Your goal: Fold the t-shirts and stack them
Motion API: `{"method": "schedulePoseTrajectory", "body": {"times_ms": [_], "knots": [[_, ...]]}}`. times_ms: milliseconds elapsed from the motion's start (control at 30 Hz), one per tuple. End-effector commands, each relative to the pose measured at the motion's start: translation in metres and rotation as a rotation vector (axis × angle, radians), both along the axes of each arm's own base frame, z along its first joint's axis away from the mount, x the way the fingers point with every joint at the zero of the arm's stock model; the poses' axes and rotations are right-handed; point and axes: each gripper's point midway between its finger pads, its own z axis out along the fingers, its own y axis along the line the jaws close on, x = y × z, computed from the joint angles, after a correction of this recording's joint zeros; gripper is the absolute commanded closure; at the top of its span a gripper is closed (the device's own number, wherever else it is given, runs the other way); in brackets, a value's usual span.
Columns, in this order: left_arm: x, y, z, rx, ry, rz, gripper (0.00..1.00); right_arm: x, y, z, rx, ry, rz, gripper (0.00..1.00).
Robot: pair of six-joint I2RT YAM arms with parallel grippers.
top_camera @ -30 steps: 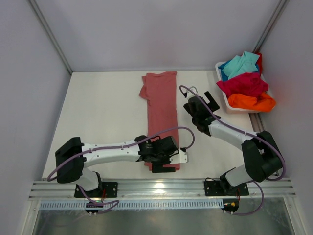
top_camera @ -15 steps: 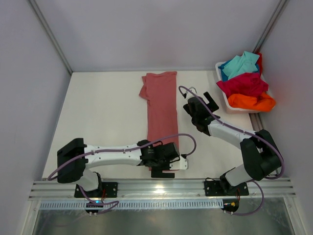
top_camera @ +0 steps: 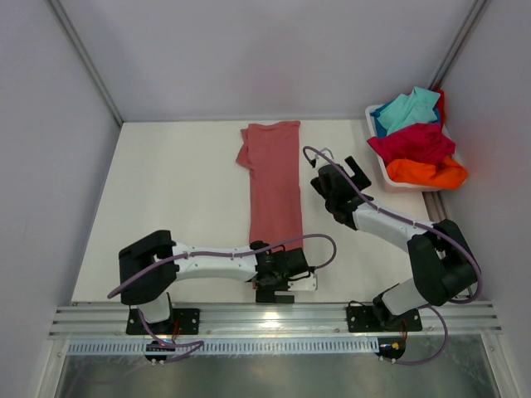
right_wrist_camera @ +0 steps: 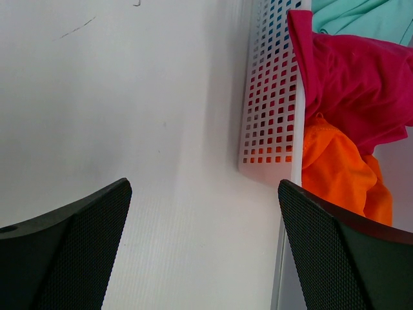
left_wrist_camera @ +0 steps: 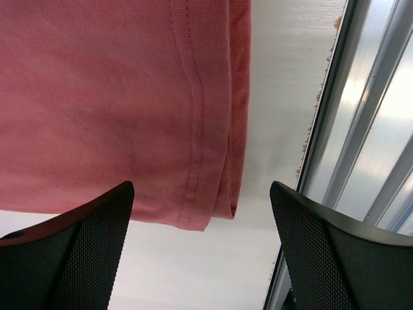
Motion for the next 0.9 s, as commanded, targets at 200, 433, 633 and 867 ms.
{"method": "schedulePoseTrajectory", "body": {"times_ms": [200, 433, 633, 867], "knots": [[-0.001, -0.005, -0.006, 0.012, 0.002, 0.028, 0.14, 0.011, 0.007, 0.019, 0.056, -0.058, -0.005, 0.01], [0.000, -0.006, -0.013, 0.034, 0.005, 0.035, 0.18, 0.010, 0.006, 0.022, 0.059, -0.065, -0.010, 0.01], [0.001, -0.007, -0.018, 0.052, 0.006, 0.043, 0.30, 0.009, 0.006, 0.025, 0.062, -0.073, -0.009, 0.01], [-0.001, -0.008, -0.020, 0.070, 0.022, 0.038, 0.64, 0.009, 0.006, 0.027, 0.063, -0.078, -0.010, 0.01]]}}
